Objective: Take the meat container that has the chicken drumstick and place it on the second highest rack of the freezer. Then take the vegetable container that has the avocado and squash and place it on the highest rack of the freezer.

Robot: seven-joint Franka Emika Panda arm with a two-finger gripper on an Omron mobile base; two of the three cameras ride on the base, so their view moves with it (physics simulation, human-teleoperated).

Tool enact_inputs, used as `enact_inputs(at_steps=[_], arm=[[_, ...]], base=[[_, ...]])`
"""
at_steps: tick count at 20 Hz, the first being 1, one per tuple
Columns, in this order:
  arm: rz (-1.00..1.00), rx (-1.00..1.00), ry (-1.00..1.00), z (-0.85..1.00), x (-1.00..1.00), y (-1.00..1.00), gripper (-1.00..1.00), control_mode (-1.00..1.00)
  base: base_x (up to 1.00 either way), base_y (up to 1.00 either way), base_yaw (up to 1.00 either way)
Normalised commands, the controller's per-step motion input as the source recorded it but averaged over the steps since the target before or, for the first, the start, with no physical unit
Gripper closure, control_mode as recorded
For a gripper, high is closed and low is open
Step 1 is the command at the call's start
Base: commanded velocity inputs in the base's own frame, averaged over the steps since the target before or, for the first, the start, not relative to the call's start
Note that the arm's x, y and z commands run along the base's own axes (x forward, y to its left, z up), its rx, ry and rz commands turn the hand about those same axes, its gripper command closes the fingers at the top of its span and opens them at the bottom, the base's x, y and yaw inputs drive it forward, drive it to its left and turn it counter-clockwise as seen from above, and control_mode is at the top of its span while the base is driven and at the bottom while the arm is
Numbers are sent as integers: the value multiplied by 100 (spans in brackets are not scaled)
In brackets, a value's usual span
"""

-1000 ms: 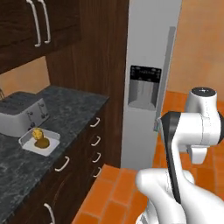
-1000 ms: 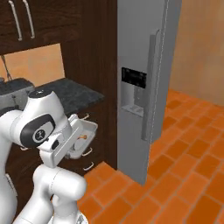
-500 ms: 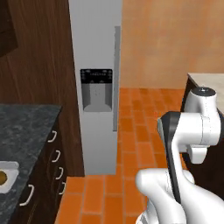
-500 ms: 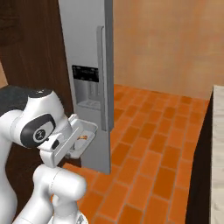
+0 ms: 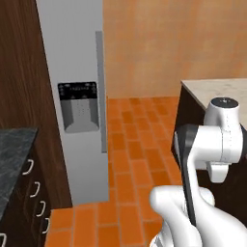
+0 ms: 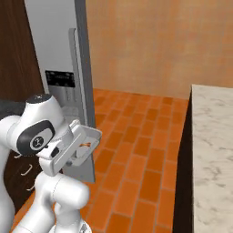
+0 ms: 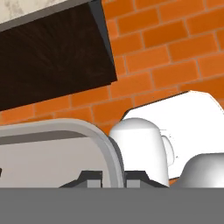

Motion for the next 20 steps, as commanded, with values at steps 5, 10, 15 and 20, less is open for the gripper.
enact_inputs(at_steps=[5,10,15,20], arm=[[0,0,0,0,0,0,100,100],[0,0,0,0,0,0,100,100],[0,0,0,0,0,0,100,100],[0,0,0,0,0,0,100,100]], base=[[73,-48,0],[94,-1,0],[100,-13,0],[99,-28,0]])
